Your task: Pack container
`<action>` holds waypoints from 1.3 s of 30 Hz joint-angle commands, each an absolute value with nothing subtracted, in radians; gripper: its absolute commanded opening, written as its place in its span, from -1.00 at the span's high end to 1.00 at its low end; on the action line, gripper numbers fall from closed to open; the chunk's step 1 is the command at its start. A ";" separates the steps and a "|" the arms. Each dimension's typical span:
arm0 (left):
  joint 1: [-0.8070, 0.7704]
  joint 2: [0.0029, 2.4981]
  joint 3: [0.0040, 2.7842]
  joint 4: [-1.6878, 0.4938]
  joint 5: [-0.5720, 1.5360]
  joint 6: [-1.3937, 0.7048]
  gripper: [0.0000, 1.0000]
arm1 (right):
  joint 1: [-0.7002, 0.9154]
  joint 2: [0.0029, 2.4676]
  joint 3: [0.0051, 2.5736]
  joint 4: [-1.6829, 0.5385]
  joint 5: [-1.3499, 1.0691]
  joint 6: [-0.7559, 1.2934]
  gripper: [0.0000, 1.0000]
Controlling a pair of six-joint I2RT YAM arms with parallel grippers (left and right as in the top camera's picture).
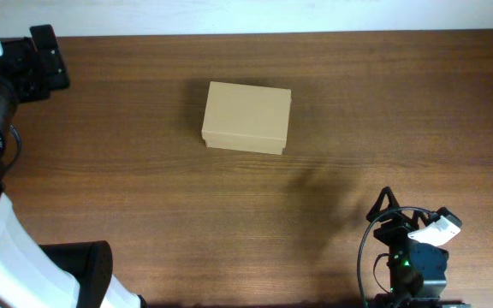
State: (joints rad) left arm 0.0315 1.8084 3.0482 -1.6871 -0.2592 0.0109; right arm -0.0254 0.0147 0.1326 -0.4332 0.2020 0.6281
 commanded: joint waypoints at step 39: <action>0.009 0.859 1.652 -0.653 -0.311 0.022 -0.99 | -0.027 0.002 0.125 -0.430 0.215 0.630 -0.99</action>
